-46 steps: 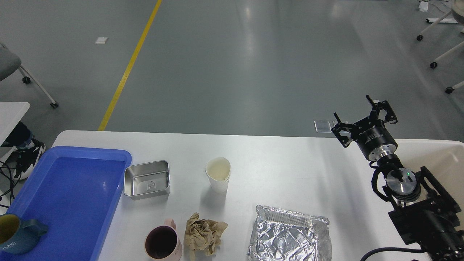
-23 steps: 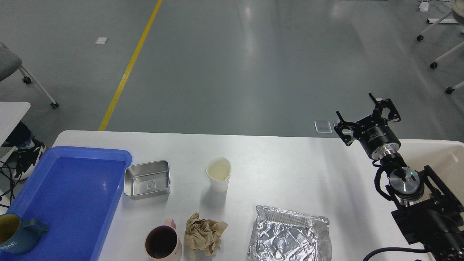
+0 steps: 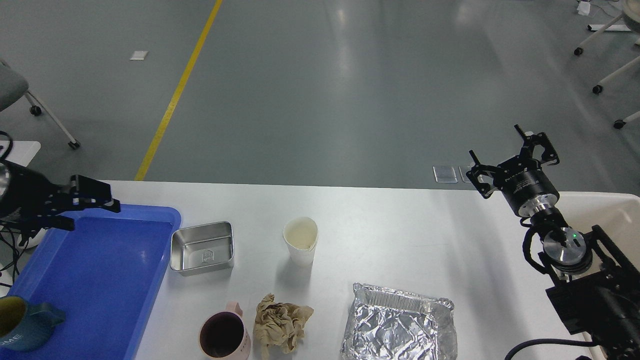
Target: Tidy desktop
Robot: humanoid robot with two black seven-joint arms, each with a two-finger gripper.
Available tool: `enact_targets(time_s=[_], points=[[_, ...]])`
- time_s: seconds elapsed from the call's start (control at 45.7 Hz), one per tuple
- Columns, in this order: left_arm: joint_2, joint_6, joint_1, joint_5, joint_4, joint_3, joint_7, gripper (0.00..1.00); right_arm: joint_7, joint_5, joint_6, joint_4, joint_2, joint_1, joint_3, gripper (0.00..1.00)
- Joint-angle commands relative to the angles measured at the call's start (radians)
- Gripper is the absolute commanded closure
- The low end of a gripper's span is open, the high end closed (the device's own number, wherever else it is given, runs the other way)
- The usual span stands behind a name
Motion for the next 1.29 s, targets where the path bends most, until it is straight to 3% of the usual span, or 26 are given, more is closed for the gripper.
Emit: enact_targets(time_s=[0.0, 0.109, 0.394, 0.525, 0.744, 0.941, 1.269], points=[[-0.077, 0.000, -0.027, 0.000, -0.003, 0.014, 0.059, 0.00, 0.000, 0.000, 0.001, 0.000, -0.011, -0.003, 0.000, 0.00], [-0.094, 0.000, -0.039, -0.001, -0.017, 0.040, 0.126, 0.00, 0.000, 0.000, 0.001, 0.000, -0.013, -0.003, 0.000, 0.00], [-0.094, 0.000, -0.148, 0.014, -0.025, 0.202, 0.181, 0.00, 0.000, -0.001, 0.001, 0.000, -0.022, 0.000, -0.003, 0.00], [-0.114, 0.000, -0.211, 0.014, -0.020, 0.275, 0.183, 0.00, 0.000, -0.001, 0.001, -0.006, -0.034, 0.006, -0.003, 0.00], [-0.232, 0.000, -0.219, 0.017, 0.003, 0.284, 0.188, 0.00, 0.000, -0.001, -0.001, -0.008, -0.062, 0.006, -0.003, 0.00], [-0.375, 0.000, -0.208, 0.017, 0.034, 0.287, 0.220, 0.00, 0.000, -0.003, -0.001, -0.012, -0.066, 0.004, -0.005, 0.00], [-0.447, 0.000, -0.214, 0.006, 0.031, 0.330, 0.226, 0.00, 0.000, -0.005, -0.005, -0.014, -0.068, 0.006, -0.005, 0.00]])
